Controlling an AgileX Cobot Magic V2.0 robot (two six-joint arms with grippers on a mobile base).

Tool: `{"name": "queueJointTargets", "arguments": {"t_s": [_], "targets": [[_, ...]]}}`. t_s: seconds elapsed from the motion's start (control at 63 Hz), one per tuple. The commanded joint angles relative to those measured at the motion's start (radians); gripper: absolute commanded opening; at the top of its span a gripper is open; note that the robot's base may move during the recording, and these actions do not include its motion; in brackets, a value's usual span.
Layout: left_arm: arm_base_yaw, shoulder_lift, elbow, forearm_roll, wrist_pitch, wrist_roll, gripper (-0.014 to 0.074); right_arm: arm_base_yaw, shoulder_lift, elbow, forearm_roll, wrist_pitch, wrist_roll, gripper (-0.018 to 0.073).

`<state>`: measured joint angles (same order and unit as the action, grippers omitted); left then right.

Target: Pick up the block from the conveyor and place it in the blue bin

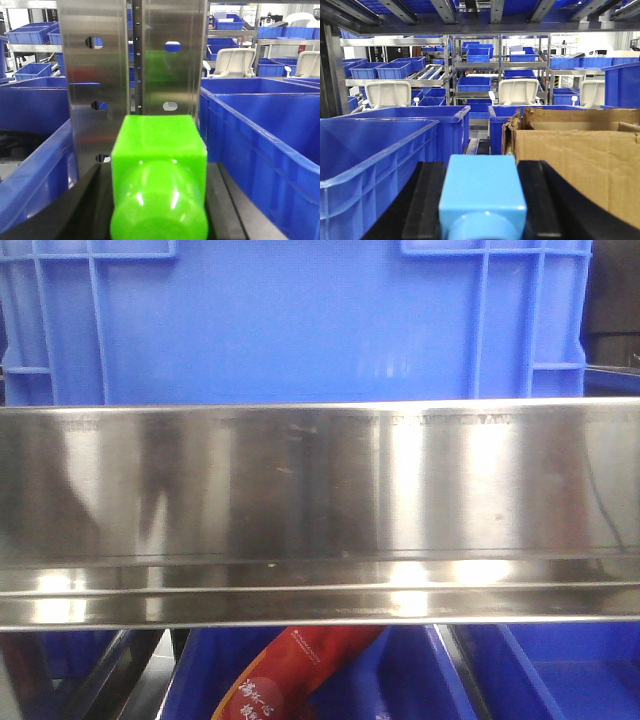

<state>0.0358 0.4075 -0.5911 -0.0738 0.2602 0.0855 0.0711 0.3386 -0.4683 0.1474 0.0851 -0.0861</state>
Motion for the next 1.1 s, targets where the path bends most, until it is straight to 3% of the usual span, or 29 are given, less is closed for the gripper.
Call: {"name": "queueJointTargets", "arguments": {"t_s": [0.0, 0.175, 0.254, 0.461, 0.747, 0.858, 1.08], "targets": [[-0.017, -0.002, -0.001, -0.001, -0.018, -0.004, -0.0111, 0.0, -0.003, 0.001, -0.006, -0.027, -0.008, -0.0155], [-0.054, -0.002, -0.001, -0.001, -0.045, -0.004, -0.0111, 0.0, -0.003, 0.001, -0.006, -0.03, -0.008, -0.0155], [-0.099, -0.002, -0.004, -0.001, -0.046, -0.004, -0.0111, 0.0, -0.001, -0.01, -0.004, -0.04, -0.008, -0.0155], [-0.28, 0.08, -0.12, 0.001, 0.015, 0.027, -0.0111, 0.024, 0.083, -0.173, -0.004, 0.046, -0.012, -0.0155], [-0.523, 0.38, -0.36, 0.001, 0.014, 0.027, -0.0111, 0.183, 0.365, -0.383, -0.004, 0.064, -0.012, -0.0155], [-0.56, 0.5, -0.436, 0.001, -0.01, 0.027, -0.0111, 0.268, 0.478, -0.467, -0.004, 0.064, -0.012, -0.0155], [-0.557, 0.702, -0.554, -0.006, -0.043, 0.027, -0.0111, 0.431, 0.705, -0.62, -0.004, 0.064, -0.012, -0.0155]]}}
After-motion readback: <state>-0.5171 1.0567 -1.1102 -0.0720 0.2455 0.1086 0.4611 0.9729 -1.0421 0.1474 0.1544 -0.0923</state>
